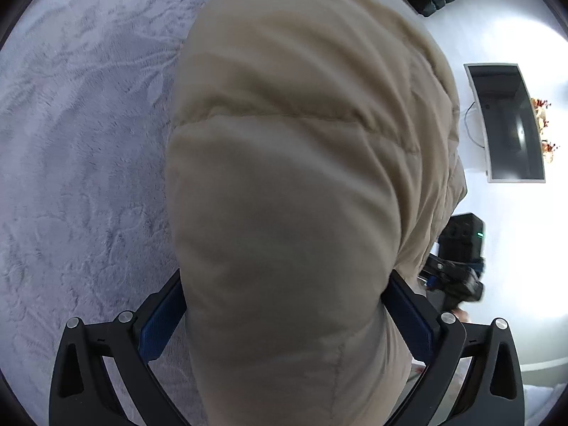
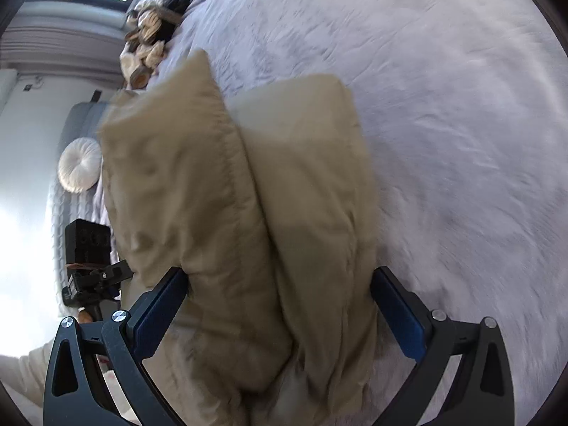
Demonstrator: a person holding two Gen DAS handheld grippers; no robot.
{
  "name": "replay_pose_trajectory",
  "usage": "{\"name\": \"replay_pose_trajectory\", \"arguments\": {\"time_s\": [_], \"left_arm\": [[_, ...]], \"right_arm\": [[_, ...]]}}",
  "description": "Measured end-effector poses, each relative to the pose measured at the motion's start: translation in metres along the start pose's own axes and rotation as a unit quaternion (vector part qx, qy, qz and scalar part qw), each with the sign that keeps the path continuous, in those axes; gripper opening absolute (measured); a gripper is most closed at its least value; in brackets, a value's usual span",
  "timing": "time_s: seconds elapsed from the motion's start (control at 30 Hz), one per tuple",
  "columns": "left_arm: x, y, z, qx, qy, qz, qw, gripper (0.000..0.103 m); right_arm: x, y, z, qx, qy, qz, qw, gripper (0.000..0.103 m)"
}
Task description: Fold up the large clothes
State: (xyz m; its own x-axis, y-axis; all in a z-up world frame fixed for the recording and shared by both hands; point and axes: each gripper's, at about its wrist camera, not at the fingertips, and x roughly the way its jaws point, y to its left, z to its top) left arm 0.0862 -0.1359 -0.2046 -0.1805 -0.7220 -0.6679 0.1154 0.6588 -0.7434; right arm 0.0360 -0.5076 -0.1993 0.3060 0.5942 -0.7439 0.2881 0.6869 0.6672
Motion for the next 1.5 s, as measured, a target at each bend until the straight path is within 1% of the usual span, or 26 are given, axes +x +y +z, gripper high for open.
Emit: {"name": "replay_pose_trajectory", "arguments": {"time_s": [0.07,0.2,0.33,0.43,0.47,0.5,0.53,0.57,0.6,0.67,0.73,0.83,0.97,1.03,1.13,1.2,1.23,1.33,1.37,1.5], "left_arm": [[0.004,0.006,0.001,-0.004,0.001,-0.015,0.9999,0.103],[0.015,0.015,0.005,-0.014,0.005,-0.046,0.9988,0.103],[0.026,0.021,0.01,-0.028,0.017,-0.072,0.9969,0.103],[0.029,0.017,0.011,-0.03,0.016,-0.074,0.9966,0.102],[0.028,0.014,0.011,-0.027,0.013,-0.075,0.9967,0.1],[0.025,0.011,0.01,-0.024,0.01,-0.075,0.9969,0.095],[0.021,0.007,0.01,-0.019,0.006,-0.077,0.9968,0.09],[0.017,0.004,0.01,-0.013,0.003,-0.079,0.9968,0.089],[0.013,0.003,0.01,-0.007,0.001,-0.079,0.9968,0.086],[0.003,-0.006,0.011,0.012,-0.007,-0.081,0.9966,0.085],[-0.009,-0.015,0.013,0.026,-0.017,-0.086,0.9958,0.085],[-0.033,-0.024,0.018,0.038,-0.037,-0.097,0.9939,0.085],[-0.076,-0.025,0.03,0.052,-0.066,-0.093,0.9921,0.085],[-0.104,-0.016,0.042,0.055,-0.081,-0.089,0.9912,0.085],[-0.142,0.002,0.06,0.056,-0.105,-0.079,0.9897,0.085],[-0.164,0.019,0.071,0.05,-0.119,-0.069,0.9892,0.085],[-0.174,0.029,0.078,0.047,-0.125,-0.062,0.9891,0.085],[-0.204,0.061,0.103,0.04,-0.137,-0.045,0.9888,0.085],[-0.211,0.075,0.11,0.038,-0.14,-0.039,0.9887,0.085],[-0.217,0.121,0.143,0.019,-0.144,-0.015,0.9893,0.085]], "right_arm": [[0.01,-0.004,0.004,-0.001,0.01,0.018,1.0,0.103],[0.029,-0.013,0.015,0.008,0.027,0.071,0.997,0.103],[0.043,-0.011,0.021,0.026,0.032,0.118,0.992,0.103],[0.051,-0.001,0.023,0.034,0.034,0.124,0.991,0.102],[0.051,0.001,0.023,0.039,0.033,0.127,0.991,0.097],[0.05,0.003,0.023,0.043,0.031,0.131,0.99,0.092],[0.047,0.006,0.021,0.048,0.025,0.135,0.989,0.078],[0.043,0.01,0.019,0.05,0.019,0.137,0.989,0.071],[0.039,0.015,0.017,0.046,0.016,0.138,0.989,0.067],[0.033,0.025,0.012,0.039,0.009,0.145,0.989,0.057],[0.027,0.035,0.007,0.035,-0.004,0.158,0.987,0.054],[0.019,0.055,0.004,0.03,-0.028,0.175,0.984,0.054],[0.018,0.091,0.009,0.012,-0.042,0.187,0.981,0.054],[0.026,0.113,0.017,-0.002,-0.041,0.191,0.981,0.054],[0.05,0.151,0.033,-0.023,-0.038,0.2,0.979,0.054],[0.065,0.163,0.038,-0.027,-0.034,0.206,0.978,0.054],[0.081,0.175,0.043,-0.029,-0.03,0.209,0.977,0.054],[0.115,0.189,0.054,-0.029,-0.021,0.215,0.976,0.054],[0.126,0.193,0.05,-0.029,-0.018,0.216,0.976,0.054],[0.188,0.207,0.071,-0.018,-0.007,0.203,0.979,0.054]]}}
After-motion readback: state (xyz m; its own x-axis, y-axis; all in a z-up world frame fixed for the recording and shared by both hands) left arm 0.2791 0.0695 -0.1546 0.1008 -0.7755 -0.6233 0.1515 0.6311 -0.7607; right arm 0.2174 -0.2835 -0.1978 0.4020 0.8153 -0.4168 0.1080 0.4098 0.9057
